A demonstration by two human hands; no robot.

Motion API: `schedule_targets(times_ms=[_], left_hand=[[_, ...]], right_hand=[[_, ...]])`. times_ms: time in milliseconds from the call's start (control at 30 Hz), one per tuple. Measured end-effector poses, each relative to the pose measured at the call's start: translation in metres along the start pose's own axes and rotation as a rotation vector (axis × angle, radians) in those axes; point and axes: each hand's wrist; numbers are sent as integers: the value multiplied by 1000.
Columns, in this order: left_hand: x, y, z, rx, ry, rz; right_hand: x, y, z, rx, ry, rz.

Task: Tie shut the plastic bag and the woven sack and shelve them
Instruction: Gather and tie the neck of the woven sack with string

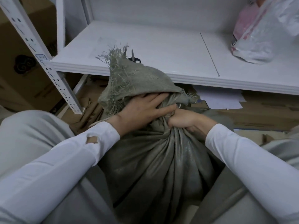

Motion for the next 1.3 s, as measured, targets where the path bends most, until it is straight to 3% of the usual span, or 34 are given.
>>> schedule_targets(times_ms=[100,200,367,567,700,800,900,1000,1067,1133,1300], left_hand=[[-1,3,1,49,-22,3],[2,8,4,115,-40,137],[7,17,5,249,-30,492],[4,25,3,369,-101,635],[5,29,0,440,-254,784],[9,32,-3,460,-365,853],[12,27,-1,472,-387,761],[14,15,3,458,-339,488],[18,10,6,323,-242,221],[21,7,7,172,-83,66],[10,-6,5,171,176,126]], right_hand=[[2,-1,-1,-1,14,17],[5,-4,-2,-33,68,37],[10,-14,3,102,-271,-173],[-9,-38,7,44,-559,-200],[-27,-33,-2,31,-481,-306],[-36,-23,-5,166,-432,-362],[-39,-14,-6,158,-364,-406],[-23,-7,-2,18,-95,-410],[-11,-4,1,-83,169,-371],[-3,-3,1,-151,446,-365],[1,-2,-4,-175,703,-285]])
Point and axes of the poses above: each hand's wrist, its own y-axis towards the middle knuckle, its own x-axis out of the back of the hand, z = x × y, and after that the axes turned 11 degrees about -z, right-handed
